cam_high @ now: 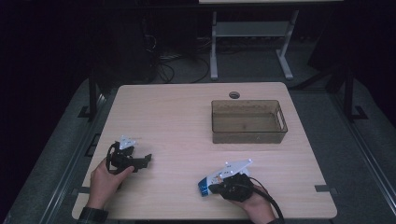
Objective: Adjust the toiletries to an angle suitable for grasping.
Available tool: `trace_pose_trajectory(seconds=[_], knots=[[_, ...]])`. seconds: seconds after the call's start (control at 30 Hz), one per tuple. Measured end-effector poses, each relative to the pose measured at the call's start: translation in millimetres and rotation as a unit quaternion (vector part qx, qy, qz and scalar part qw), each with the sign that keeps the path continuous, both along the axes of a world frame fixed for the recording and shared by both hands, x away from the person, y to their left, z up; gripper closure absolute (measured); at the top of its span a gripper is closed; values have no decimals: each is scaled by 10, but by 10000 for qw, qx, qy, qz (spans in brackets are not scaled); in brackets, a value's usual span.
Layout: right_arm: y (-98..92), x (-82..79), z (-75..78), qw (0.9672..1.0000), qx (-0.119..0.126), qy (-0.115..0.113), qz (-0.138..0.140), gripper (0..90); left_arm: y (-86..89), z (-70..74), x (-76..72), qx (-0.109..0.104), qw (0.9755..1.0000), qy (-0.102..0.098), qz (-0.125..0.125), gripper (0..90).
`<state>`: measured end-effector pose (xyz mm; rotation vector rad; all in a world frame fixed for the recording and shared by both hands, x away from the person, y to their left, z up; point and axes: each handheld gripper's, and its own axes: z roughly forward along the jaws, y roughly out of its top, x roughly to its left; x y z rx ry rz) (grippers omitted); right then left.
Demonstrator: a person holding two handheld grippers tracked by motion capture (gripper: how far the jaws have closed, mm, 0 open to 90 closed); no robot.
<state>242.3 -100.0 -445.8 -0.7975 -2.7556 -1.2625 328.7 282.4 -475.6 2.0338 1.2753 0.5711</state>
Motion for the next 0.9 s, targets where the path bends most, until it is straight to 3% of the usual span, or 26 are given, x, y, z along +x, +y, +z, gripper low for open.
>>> trace_pose_trajectory(seconds=[0.37, 0.9], knots=[[72, 24, -20, 10000, -56, -18, 69, 900, 0, 0, 0, 1, 10000, -1, 0, 128], [134, 265, 24, 9998, -74, -154, -75, 900, 0, 0, 0, 1, 10000, 0, -1, 128]])
